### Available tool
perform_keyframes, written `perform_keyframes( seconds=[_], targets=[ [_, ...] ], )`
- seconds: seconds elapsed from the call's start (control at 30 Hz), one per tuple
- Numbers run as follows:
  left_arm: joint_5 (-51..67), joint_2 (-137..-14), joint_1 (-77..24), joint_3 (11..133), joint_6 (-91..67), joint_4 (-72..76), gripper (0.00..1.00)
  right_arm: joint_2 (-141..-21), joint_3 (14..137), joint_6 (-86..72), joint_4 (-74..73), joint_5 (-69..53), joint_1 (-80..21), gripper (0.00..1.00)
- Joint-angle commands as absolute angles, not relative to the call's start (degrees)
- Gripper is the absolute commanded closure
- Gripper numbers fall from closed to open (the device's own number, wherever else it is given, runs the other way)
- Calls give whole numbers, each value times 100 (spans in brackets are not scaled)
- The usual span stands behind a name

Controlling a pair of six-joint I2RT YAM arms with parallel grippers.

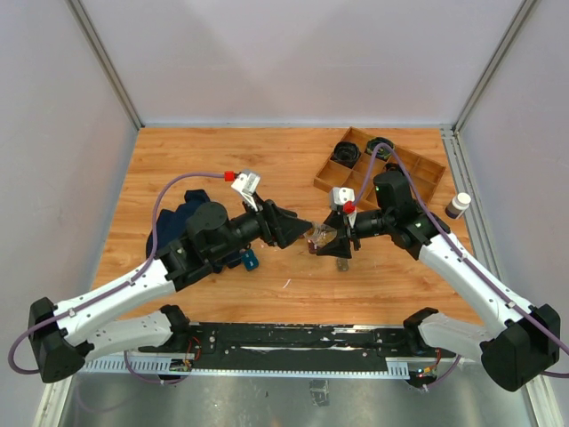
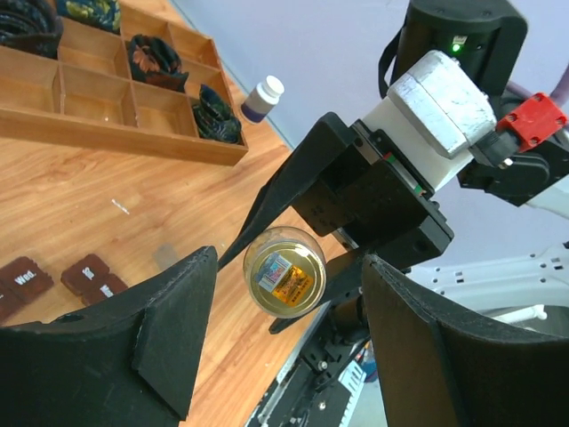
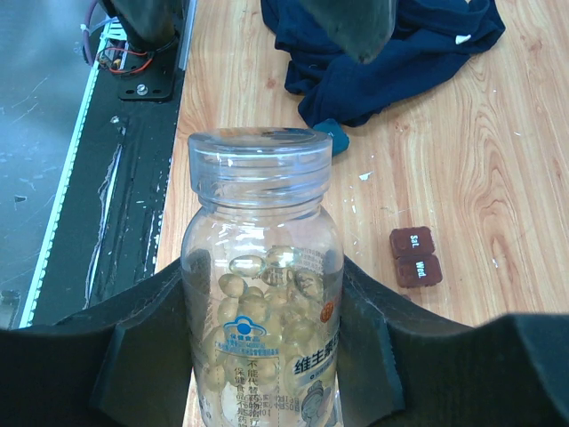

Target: Sort the pills into containers

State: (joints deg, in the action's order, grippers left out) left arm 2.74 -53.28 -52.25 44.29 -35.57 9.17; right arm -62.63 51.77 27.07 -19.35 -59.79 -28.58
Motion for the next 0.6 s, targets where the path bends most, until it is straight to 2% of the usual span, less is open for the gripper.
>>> perform_keyframes(
  seconds=[0.0,0.13,0.4,0.57],
  targets=[
    [-81,-5581,-5432,4763,-3402,568,32,-6245,5247,2786,-1907,-5950,-2744,99],
    [62,-5739,-5500,4862,-3392,558,36,-6241,5247,2786,-1907,-5942,-2742,99],
    [214,-5890,-5593,4966,-3357,448,37,-6242,5247,2777,-1902,-5948,-2742,99],
    [323,-5923,-5602,4966,-3333,432,46,-6254,5256,2769,-1907,-5945,-2742,99]
  ],
)
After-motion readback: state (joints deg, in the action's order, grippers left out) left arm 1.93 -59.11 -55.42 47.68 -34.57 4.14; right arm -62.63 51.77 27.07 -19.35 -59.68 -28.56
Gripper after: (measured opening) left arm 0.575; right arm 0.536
